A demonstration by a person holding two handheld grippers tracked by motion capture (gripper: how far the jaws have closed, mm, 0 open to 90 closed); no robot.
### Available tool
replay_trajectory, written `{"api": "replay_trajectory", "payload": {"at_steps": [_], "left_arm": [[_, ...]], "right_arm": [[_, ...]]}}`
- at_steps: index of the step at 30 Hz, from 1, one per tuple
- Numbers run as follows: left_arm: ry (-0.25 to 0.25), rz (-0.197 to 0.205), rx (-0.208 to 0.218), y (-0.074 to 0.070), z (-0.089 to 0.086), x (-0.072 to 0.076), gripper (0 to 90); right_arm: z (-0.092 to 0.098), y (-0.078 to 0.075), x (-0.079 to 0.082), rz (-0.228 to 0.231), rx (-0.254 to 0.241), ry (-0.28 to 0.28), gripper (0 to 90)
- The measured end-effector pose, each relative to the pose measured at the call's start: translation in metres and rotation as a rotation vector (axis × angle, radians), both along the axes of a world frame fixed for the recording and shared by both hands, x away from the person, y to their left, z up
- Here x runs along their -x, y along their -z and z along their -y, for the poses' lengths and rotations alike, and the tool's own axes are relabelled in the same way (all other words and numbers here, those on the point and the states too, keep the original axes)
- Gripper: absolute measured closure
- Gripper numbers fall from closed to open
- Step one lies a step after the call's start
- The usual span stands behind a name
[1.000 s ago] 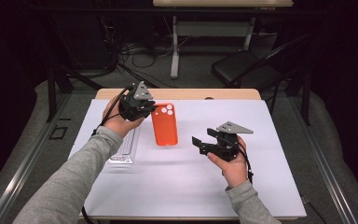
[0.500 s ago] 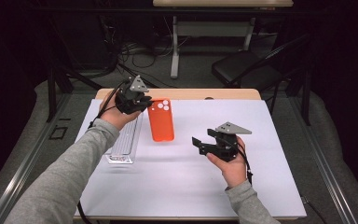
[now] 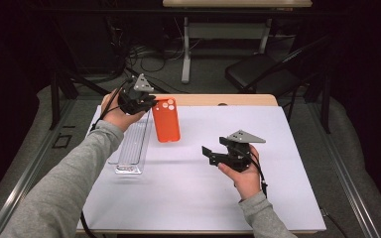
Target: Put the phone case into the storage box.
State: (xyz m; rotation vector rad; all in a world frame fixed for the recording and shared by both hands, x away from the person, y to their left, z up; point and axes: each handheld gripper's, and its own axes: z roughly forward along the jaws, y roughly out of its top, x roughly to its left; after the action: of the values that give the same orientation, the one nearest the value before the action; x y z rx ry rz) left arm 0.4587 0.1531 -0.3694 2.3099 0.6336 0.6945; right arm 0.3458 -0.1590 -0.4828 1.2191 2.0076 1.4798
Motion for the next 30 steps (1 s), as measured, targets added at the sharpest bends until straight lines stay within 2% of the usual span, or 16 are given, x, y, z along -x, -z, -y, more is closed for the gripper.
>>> {"api": "replay_trajectory", "payload": {"at_steps": [3, 6, 8, 11, 14, 17, 27, 30], "left_arm": [[-0.006, 0.003, 0.002, -0.002, -0.003, -0.003, 80.3], [-0.003, 0.034, -0.004, -0.006, -0.006, -0.007, 80.3], [0.0, 0.048, -0.002, -0.008, -0.008, -0.009, 80.2], [-0.004, 0.056, 0.015, -0.008, -0.011, -0.011, 80.2], [-0.007, 0.077, 0.008, -0.008, -0.015, -0.014, 80.1], [-0.016, 0.082, 0.001, -0.009, -0.02, -0.017, 80.1], [-0.07, 0.106, -0.006, -0.009, -0.038, -0.027, 80.2], [-0.087, 0.108, -0.003, -0.008, -0.043, -0.031, 80.2]], "right_arm": [[-0.002, 0.001, 0.0, 0.006, 0.022, 0.013, 19.4], [-0.004, 0.003, -0.001, 0.01, 0.061, 0.024, 18.6], [-0.004, 0.004, -0.001, 0.004, 0.07, 0.028, 18.2], [-0.004, 0.006, -0.002, -0.004, 0.063, 0.037, 16.7], [-0.003, 0.006, -0.002, -0.009, 0.073, 0.044, 15.8], [-0.003, 0.007, -0.001, 0.006, 0.084, 0.039, 14.7], [0.005, 0.013, 0.006, 0.015, 0.083, 0.056, 14.6], [0.009, 0.014, 0.007, 0.02, 0.065, 0.068, 14.6]]}}
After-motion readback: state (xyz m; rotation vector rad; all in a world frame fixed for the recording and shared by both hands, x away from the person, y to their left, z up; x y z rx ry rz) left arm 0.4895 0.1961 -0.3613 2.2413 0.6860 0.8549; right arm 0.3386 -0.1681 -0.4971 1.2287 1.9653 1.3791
